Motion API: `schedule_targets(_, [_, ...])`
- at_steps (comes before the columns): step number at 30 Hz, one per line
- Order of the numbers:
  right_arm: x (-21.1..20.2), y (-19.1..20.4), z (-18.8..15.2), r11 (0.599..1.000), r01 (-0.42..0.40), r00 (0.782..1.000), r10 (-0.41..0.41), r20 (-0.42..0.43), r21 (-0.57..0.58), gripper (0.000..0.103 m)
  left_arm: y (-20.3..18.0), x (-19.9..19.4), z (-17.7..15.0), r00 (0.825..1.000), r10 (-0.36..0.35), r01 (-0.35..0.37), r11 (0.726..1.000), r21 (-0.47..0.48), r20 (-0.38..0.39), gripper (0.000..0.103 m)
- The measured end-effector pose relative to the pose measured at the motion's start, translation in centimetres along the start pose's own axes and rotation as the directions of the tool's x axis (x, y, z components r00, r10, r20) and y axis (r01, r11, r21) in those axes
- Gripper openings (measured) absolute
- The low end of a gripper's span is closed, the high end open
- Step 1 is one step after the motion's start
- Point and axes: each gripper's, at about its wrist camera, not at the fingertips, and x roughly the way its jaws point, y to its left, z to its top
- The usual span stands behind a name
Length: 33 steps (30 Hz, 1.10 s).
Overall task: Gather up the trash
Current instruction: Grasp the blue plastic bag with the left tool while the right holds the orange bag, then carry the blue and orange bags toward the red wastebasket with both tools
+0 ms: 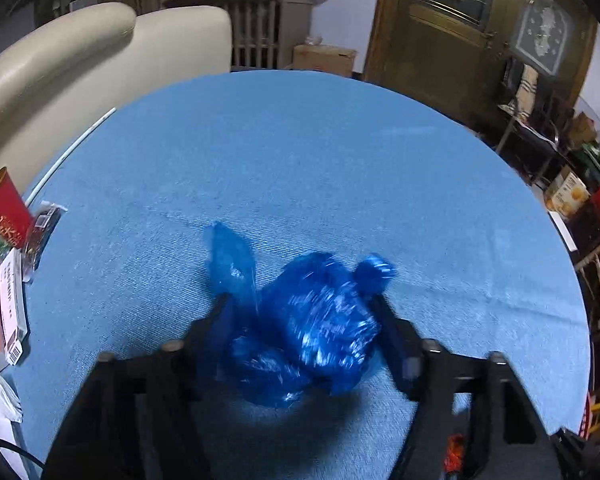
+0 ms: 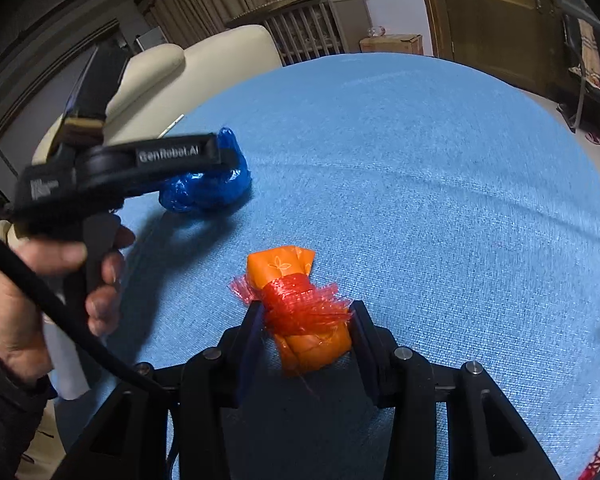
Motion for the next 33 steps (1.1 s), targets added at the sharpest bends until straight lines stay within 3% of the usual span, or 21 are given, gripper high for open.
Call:
schedule_targets(7, [-0.7,-0.3,-0.4,1.000,-0.008,1.000,0.008,0.005,0.026,0.045,1.9,-2.3,-1.8,0.999,-0.043,0.043,0.997,-0.058,0.001,0.050])
schedule_targets(13, [-2.6,-0.3,-0.8,0.999,-0.004,0.999,0.002,0.040,0.041,0.045,3.8,-5.9,-4.3,0.995,-0.080,0.086,0.989,-0.117,0.056,0.050])
schedule_targets(22, [-5.1,0.5,-2.3,0.997,-0.029,0.997,0.023,0.074,0.069,0.046,2.2,-10.8,-7.8,0.994,0.039,-0.035,0.999,-0.040,0.106,0.050])
schedule_targets(33, [-8.6,0.1,-5.9,0.993,-0.039,0.996,0.030,0.082,0.112,0.046,-0.3,-12.8,-10.3,0.993,0.046,-0.047,0.999,0.005,0.107,0.050])
